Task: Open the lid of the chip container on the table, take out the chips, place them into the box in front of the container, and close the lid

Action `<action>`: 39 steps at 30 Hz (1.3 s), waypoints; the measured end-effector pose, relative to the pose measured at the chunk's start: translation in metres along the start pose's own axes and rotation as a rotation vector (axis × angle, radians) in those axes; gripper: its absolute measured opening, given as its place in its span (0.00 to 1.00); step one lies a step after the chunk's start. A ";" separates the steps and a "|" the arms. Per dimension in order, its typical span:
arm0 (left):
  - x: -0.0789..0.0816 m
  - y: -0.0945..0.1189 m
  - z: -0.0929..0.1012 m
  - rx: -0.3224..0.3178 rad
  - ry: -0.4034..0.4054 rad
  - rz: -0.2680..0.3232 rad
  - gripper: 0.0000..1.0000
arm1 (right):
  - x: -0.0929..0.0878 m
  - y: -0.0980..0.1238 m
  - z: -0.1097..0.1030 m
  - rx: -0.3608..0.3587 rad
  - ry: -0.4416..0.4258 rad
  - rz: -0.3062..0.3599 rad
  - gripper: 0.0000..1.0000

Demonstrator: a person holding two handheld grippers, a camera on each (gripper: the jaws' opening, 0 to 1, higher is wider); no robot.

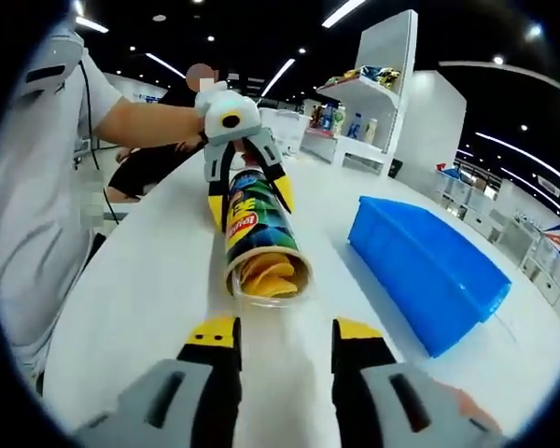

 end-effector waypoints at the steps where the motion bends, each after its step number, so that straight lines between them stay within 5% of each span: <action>1: 0.000 0.000 0.000 -0.001 0.000 0.000 0.55 | 0.000 0.004 0.002 -0.002 -0.013 0.009 0.32; 11: 0.000 0.000 0.000 0.001 0.001 -0.001 0.55 | 0.004 0.018 0.009 -0.006 -0.086 0.070 0.19; 23: 0.000 -0.001 0.000 -0.003 0.004 -0.006 0.55 | -0.001 0.011 -0.003 0.039 -0.094 0.056 0.01; 39: 0.000 -0.001 0.000 -0.009 0.007 -0.010 0.55 | 0.005 0.005 -0.009 0.065 -0.104 0.103 0.01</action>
Point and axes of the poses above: the point that each gripper's makers call its tool centre point, and the gripper's own axes: y roughly backward along the fingers, z roughly to its right, x roughly out of its top, the point moved 3 cm from there along y, roughly backward along the fingers, and after that the axes turned 10 degrees about -x, right-handed, at the moved point
